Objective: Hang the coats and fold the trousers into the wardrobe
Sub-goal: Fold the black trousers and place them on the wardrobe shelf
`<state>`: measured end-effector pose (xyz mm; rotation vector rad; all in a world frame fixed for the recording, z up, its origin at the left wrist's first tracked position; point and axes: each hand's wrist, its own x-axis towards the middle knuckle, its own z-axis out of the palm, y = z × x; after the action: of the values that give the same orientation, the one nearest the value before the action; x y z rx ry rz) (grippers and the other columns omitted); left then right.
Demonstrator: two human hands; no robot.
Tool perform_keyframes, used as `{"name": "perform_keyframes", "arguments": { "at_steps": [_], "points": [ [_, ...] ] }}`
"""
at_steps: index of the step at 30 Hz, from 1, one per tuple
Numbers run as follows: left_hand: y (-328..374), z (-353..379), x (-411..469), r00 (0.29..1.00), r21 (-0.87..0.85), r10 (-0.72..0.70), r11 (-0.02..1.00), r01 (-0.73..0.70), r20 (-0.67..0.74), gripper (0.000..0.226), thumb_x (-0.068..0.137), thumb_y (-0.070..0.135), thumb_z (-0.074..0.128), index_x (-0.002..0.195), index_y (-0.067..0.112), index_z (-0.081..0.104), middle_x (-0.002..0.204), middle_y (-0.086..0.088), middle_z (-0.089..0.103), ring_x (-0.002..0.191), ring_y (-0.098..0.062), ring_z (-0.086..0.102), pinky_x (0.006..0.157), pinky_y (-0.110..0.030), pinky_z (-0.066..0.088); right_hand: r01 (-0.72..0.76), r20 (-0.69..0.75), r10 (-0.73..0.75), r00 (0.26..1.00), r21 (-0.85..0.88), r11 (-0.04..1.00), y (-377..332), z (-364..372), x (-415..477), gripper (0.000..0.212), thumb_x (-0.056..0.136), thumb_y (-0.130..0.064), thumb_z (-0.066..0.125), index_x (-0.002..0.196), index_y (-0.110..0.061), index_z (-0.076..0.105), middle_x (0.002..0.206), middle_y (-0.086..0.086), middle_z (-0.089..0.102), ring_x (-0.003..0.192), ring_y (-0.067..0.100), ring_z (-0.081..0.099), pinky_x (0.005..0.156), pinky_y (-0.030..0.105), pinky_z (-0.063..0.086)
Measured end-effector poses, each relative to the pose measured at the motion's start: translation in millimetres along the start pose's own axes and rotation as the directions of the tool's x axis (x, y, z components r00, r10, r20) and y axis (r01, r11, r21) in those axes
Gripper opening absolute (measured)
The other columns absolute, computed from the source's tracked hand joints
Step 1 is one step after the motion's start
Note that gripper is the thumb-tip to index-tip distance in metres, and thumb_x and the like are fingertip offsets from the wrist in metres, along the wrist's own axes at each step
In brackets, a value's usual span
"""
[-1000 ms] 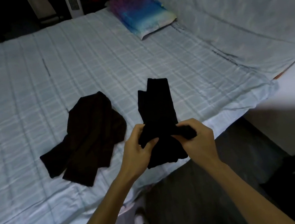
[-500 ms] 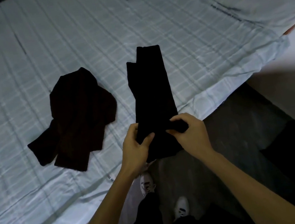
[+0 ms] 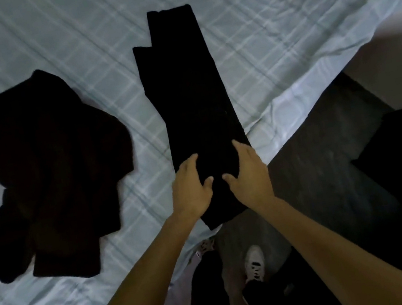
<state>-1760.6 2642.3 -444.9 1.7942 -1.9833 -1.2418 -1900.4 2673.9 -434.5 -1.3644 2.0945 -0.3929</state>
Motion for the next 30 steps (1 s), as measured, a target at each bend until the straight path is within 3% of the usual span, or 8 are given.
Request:
{"name": "perform_keyframes", "arguments": {
  "at_steps": [4, 7, 9, 12, 16, 21, 25, 30],
  "points": [
    [-29, 33, -38, 0.978, 0.326, 0.149, 0.926, -0.190, 0.147, 0.073, 0.090, 0.033, 0.059, 0.149, 0.015, 0.021, 0.153, -0.019, 0.022, 0.140, -0.033, 0.025, 0.113, -0.047, 0.025, 0.018, 0.164, 0.009, 0.986, -0.162, 0.987, 40, 18, -26, 0.075, 0.084, -0.019, 0.067, 0.147, -0.017, 0.027, 0.152, 0.009, 0.029, 0.141, 0.024, 0.024, 0.112, 0.044, 0.027],
    [-41, 60, -57, 0.942, 0.521, 0.235, 0.788, -0.328, 0.238, 0.101, 0.067, 0.054, 0.076, 0.147, 0.018, 0.026, 0.152, -0.021, 0.025, 0.139, -0.038, 0.027, 0.109, -0.056, 0.025, 0.081, 0.270, -0.012, 0.963, -0.246, 0.966, 60, 26, -44, 0.079, 0.086, -0.020, 0.064, 0.150, -0.019, 0.017, 0.156, 0.009, 0.019, 0.144, 0.026, 0.014, 0.114, 0.041, 0.023],
    [-44, 75, -58, 0.939, 0.579, 0.227, 0.741, -0.339, 0.260, 0.116, 0.056, 0.057, 0.081, 0.148, 0.019, 0.020, 0.153, -0.021, 0.022, 0.140, -0.038, 0.024, 0.110, -0.057, 0.019, 0.129, 0.305, -0.039, 0.952, -0.282, 0.951, 70, 31, -49, 0.084, 0.086, -0.019, 0.062, 0.151, -0.020, 0.008, 0.158, 0.007, 0.011, 0.145, 0.025, 0.008, 0.115, 0.041, 0.021],
    [-46, 93, -43, 0.958, 0.622, 0.189, 0.729, -0.284, 0.216, 0.115, 0.066, 0.048, 0.079, 0.150, 0.022, 0.004, 0.157, -0.018, 0.004, 0.145, -0.036, 0.004, 0.113, -0.057, 0.005, 0.180, 0.295, -0.085, 0.952, -0.312, 0.933, 79, 40, -50, 0.091, 0.084, -0.020, 0.064, 0.151, -0.019, 0.002, 0.159, 0.007, 0.007, 0.146, 0.025, 0.004, 0.116, 0.041, 0.019],
    [-52, 96, -20, 0.975, 0.634, 0.168, 0.740, -0.223, 0.148, 0.096, 0.073, 0.038, 0.074, 0.149, 0.020, 0.018, 0.155, -0.019, 0.020, 0.143, -0.035, 0.018, 0.111, -0.056, 0.020, 0.254, 0.246, -0.170, 0.954, -0.364, 0.896, 86, 47, -45, 0.097, 0.080, -0.023, 0.070, 0.151, -0.017, 0.003, 0.158, 0.013, 0.011, 0.145, 0.029, 0.009, 0.114, 0.044, 0.022],
    [-51, 82, -8, 0.975, 0.536, 0.145, 0.817, -0.213, 0.168, 0.062, 0.084, 0.038, 0.035, 0.133, 0.003, 0.050, 0.134, -0.025, 0.051, 0.123, -0.041, 0.049, 0.096, -0.051, 0.046, 0.290, 0.261, -0.192, 0.946, -0.420, 0.860, 91, 57, -42, 0.100, 0.079, -0.026, 0.073, 0.151, -0.020, 0.005, 0.157, 0.016, 0.010, 0.145, 0.032, 0.011, 0.112, 0.045, 0.022],
    [-43, 58, -7, 0.967, 0.404, 0.197, 0.881, -0.246, 0.161, 0.053, 0.085, 0.000, 0.052, 0.137, 0.008, 0.047, 0.137, -0.015, 0.052, 0.127, -0.032, 0.047, 0.094, -0.042, 0.045, 0.273, 0.172, -0.215, 0.961, -0.476, 0.836, 82, 62, -43, 0.104, 0.072, -0.025, 0.079, 0.151, -0.019, 0.012, 0.155, 0.019, 0.019, 0.142, 0.034, 0.020, 0.110, 0.047, 0.027],
    [-31, 19, -25, 0.947, 0.341, 0.285, 0.884, -0.319, 0.147, 0.048, 0.082, 0.000, 0.057, 0.129, 0.011, 0.057, 0.108, -0.012, 0.067, 0.092, -0.032, 0.064, 0.068, -0.037, 0.050, 0.370, 0.086, -0.373, 0.924, -0.446, 0.815, 59, 45, -33, 0.081, 0.070, -0.007, 0.072, 0.142, -0.019, 0.036, 0.146, 0.015, 0.039, 0.137, 0.034, 0.033, 0.109, 0.050, 0.029]
  ]
}}
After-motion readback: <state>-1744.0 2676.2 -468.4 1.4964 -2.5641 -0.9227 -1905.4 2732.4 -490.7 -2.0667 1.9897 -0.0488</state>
